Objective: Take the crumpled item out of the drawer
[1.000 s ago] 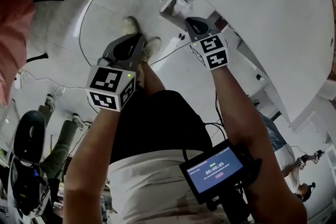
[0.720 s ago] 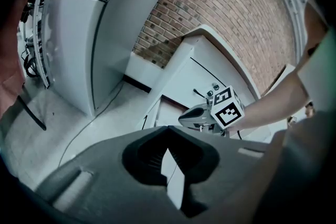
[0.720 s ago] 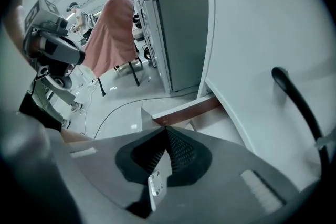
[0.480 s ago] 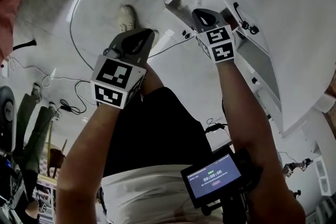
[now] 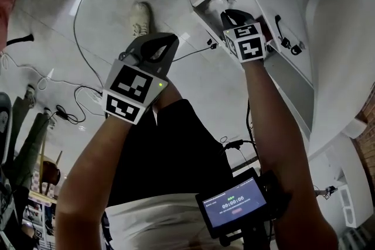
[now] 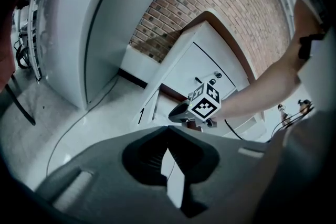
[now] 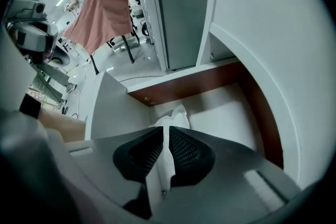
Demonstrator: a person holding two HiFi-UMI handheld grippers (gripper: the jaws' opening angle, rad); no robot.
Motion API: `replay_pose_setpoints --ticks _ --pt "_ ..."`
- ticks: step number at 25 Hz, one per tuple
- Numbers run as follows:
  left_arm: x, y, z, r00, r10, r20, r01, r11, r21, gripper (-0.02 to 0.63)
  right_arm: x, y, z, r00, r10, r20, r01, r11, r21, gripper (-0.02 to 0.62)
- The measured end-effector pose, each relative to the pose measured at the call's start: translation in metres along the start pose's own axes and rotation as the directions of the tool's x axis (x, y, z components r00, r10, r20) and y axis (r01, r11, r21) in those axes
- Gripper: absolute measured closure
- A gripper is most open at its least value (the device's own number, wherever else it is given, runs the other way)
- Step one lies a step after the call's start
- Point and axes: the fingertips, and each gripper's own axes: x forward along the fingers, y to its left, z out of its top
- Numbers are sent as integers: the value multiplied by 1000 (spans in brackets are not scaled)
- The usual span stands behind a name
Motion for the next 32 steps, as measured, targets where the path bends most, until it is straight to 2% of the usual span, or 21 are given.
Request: replay_pose_setpoints --ticks 10,17,20,23,27,32 --pt "-1 8 -13 1000 -3 -2 3 1000 -13 603 31 -3 -16 992 29 -123 -40 995 -90 451" --pt "-4 18 -25 1000 1 -8 -1 1000 -25 603 50 -3 -22 984 37 -176 -66 985 -160 446" --pt "-6 24 -31 1000 8 -12 -9 999 -34 603 51 -5 -23 980 28 -197 -61 985 -162 450" --pt "-10 28 -33 1000 16 -14 -17 999 -40 603 52 -3 -22 981 18 -194 -53 982 -179 511" --pt "-8 28 -27 1000 16 -11 -17 999 -28 603 46 -6 -23 981 -5 -192 -30 983 -180 550" --pt "-8 23 -13 1000 10 -4 -10 1000 -6 603 29 -2 -13 989 -2 -147 -22 987 -162 558"
